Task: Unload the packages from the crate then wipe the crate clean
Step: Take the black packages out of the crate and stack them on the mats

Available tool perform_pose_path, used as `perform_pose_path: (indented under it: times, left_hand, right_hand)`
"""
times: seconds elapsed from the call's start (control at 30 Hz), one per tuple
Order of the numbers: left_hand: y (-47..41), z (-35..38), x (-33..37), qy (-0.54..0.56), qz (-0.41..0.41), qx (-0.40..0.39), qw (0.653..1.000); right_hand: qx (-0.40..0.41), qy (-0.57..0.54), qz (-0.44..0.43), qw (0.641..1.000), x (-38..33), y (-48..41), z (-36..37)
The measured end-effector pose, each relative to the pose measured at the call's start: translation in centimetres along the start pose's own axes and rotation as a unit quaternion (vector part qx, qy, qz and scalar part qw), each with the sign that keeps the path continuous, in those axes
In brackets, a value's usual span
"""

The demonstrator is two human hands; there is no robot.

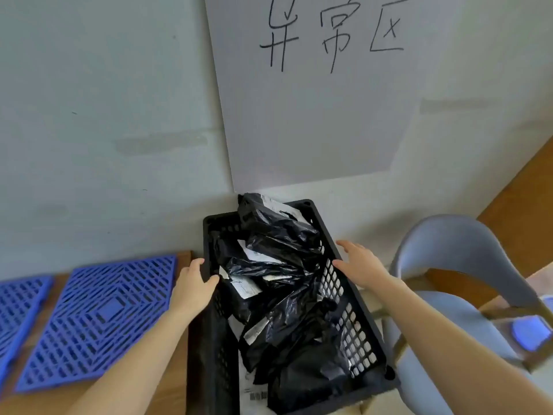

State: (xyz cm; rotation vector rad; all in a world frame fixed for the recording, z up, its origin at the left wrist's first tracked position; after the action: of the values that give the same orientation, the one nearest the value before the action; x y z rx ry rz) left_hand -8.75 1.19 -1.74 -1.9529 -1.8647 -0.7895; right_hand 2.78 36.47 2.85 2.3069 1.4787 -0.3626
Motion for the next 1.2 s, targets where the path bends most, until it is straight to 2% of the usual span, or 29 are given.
perform_pose_path:
  times: [0.23, 0.4, 0.53, 0.7, 0.93, 1.2]
  left_hand:
    - [-2.0, 1.6, -0.3, -0.025, -0.048, 0.038, 0.998]
    - [-3.6, 3.1, -1.4, -0.034, -0.073, 0.021, 0.997]
    - [-4.1, 4.0, -1.9, -0.037, -0.084, 0.023, 0.996]
    - [-4.3, 3.8, -1.6, -0.069, -0.063, 0.031, 0.995]
    - [-3.6, 3.6, -1.3, -0.063, -0.033, -0.012, 0.997]
    - [-0.4, 0.2, -0.1, -0.052, -0.01, 0.028, 0.998]
  right_hand:
    - [-0.049, -0.011, 0.038, 0.998, 1.9, -4.2, 3.4]
    - [-0.045, -0.021, 0.057, 0.997, 2.3, -6.1, 5.0]
    - [-0.007, -0.019, 0.068, 0.998, 2.9, -6.6, 5.1]
    - [-0.008, -0.029, 0.069, 0.997, 2.9, -6.9, 5.6]
    - [-0.016, -0.035, 0.055, 0.998, 2.7, -6.0, 5.0]
    - [0.007, -0.011, 0.012, 1.0, 0.9, -3.8, 2.8]
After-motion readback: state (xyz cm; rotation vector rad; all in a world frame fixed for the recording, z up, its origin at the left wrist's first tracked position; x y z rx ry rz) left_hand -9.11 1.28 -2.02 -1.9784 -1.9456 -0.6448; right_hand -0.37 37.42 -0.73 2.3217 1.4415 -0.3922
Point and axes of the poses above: each hand's wrist, its own y-axis away from the middle knuckle, its own z-axis out of the palm, x = y × z, the point moved 9 cm from there along -y, towards the middle knuckle, and after that the axes turned 4 degrees about x, right-handed, at the moved point
